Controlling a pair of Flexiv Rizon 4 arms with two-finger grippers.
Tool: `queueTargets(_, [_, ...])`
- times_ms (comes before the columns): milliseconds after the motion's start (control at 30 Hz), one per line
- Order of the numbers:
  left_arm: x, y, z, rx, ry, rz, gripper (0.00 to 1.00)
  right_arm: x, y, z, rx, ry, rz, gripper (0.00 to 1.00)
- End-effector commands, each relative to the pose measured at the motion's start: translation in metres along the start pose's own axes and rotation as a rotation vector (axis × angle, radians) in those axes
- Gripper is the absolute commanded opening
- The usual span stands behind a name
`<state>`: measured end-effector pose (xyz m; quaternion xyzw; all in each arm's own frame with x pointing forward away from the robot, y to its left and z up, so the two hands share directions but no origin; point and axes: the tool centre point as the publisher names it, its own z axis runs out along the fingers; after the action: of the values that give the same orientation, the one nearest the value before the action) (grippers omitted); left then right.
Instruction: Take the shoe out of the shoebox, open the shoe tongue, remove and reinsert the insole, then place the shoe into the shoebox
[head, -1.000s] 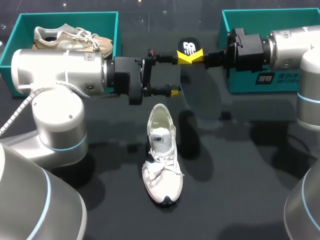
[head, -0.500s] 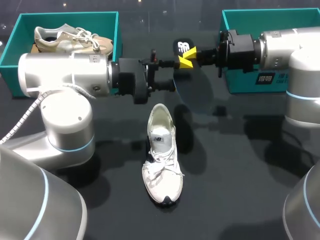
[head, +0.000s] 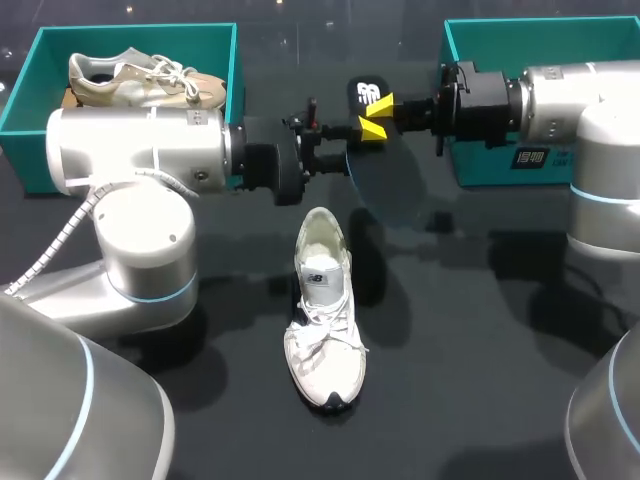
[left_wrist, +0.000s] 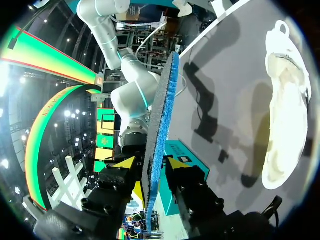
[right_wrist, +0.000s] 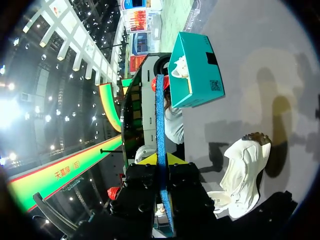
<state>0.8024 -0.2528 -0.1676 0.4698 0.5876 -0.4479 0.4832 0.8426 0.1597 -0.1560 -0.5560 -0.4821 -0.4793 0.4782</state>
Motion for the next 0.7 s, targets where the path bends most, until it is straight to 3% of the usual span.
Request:
queueTargets(33, [0.001, -0.001, 0.002, -0.003, 0.007, 0.002, 0.29, -0.001, 0.001, -0.001, 0.004, 0.002, 0.001, 0.0])
queueTargets(133, [0.002, -0.001, 0.002, -0.004, 0.008, 0.002, 0.24, -0.002, 0.001, -0.001, 0.004, 0.007, 0.002, 0.0])
queueTargets(200, [0.002, -0.001, 0.002, -0.005, 0.009, 0.002, 0.0, -0.002, 0.001, -0.002, 0.004, 0.01, 0.004, 0.0])
queueTargets(500, [0.002, -0.005, 0.0, -0.004, 0.008, 0.017, 0.0, -0.003, -0.002, -0.003, 0.013, 0.024, -0.001, 0.0])
queueTargets(567, [0.001, -0.006, -0.003, -0.005, 0.007, 0.022, 0.0, -0.002, -0.004, -0.004, 0.017, 0.026, -0.004, 0.44])
queueTargets(600, [0.0, -0.007, -0.004, -0.007, 0.007, 0.023, 0.0, -0.002, -0.005, -0.005, 0.019, 0.025, -0.005, 0.8])
queueTargets(633, [0.0, -0.008, -0.007, -0.009, 0.006, 0.025, 0.0, -0.002, -0.006, -0.007, 0.02, 0.024, -0.006, 1.0])
queueTargets(700, [-0.001, -0.01, -0.013, -0.016, 0.007, 0.033, 0.0, -0.003, -0.009, -0.012, 0.019, 0.022, -0.009, 1.0])
